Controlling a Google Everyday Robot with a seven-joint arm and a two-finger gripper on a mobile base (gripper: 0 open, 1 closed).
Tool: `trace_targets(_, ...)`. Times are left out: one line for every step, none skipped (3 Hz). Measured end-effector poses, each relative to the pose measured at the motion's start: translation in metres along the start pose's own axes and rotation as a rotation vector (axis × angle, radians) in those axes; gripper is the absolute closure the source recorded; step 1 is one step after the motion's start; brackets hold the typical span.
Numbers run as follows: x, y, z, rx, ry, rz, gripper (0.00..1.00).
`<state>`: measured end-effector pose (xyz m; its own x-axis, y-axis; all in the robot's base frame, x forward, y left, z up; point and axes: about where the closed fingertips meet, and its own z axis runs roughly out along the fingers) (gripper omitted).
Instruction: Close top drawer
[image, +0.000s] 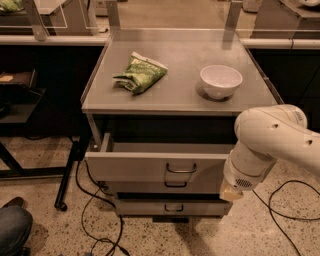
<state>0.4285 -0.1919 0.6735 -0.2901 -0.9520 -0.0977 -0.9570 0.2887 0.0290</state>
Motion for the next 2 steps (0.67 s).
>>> trace_targets(-0.002, -0.017, -0.003, 0.078, 0.001, 0.023, 1.0)
trace_targets(-0.007, -0.043, -0.003, 0.158, 0.013, 0.04, 1.0)
